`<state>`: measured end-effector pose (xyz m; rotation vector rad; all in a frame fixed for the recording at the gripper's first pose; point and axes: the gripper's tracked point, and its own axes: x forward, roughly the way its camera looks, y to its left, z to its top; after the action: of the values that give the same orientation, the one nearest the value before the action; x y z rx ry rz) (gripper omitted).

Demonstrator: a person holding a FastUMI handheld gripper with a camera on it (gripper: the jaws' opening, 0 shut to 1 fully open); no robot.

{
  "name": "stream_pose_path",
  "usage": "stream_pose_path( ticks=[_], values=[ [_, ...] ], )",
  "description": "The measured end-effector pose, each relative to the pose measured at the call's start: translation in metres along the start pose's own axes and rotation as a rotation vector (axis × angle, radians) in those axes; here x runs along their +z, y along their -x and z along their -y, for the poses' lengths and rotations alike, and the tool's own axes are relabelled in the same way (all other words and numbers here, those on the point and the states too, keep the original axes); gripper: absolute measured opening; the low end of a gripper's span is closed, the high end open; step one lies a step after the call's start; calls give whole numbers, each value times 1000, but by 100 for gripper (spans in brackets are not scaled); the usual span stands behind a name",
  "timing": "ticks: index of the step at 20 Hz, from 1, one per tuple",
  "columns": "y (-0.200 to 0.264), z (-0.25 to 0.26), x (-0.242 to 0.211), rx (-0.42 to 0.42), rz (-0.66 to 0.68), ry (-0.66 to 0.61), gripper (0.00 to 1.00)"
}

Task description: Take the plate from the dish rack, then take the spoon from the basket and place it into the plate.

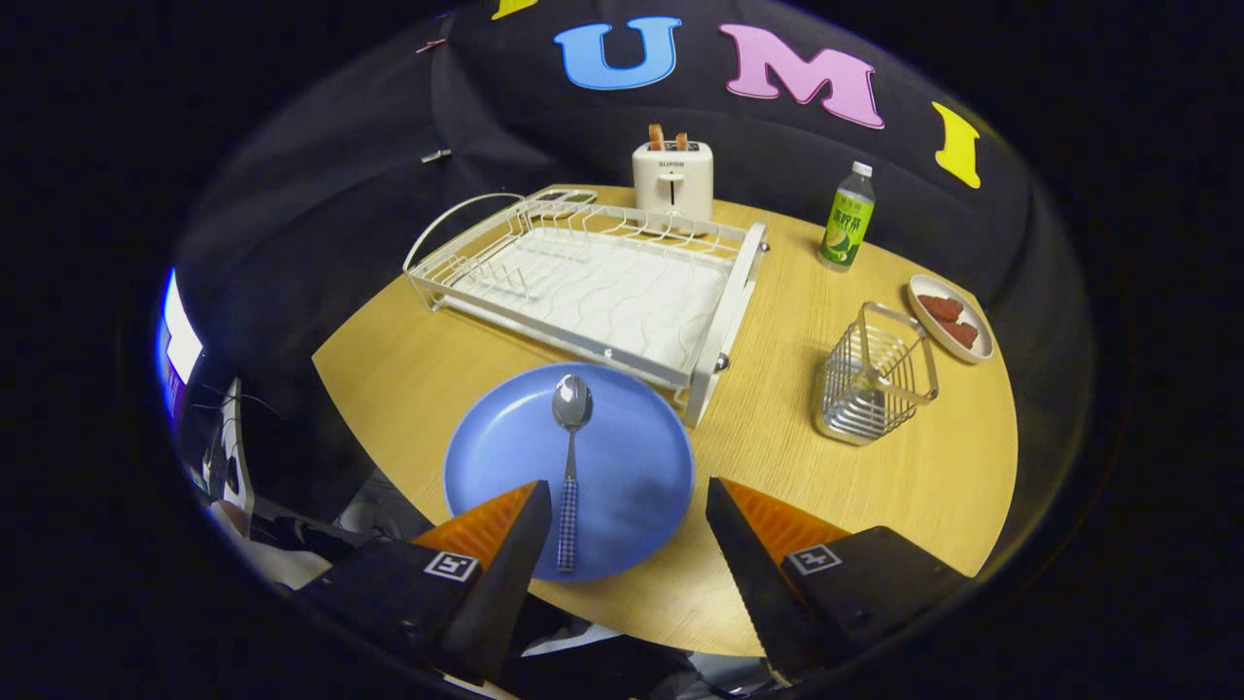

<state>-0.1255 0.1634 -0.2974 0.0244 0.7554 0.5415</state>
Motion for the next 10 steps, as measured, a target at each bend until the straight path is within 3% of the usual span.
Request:
stream_pose_path(
  ticks=[4,10],
  values=[
    [30,22,59,-50,121,7,98],
    [80,92,128,-247,248,114,95]
  ],
)
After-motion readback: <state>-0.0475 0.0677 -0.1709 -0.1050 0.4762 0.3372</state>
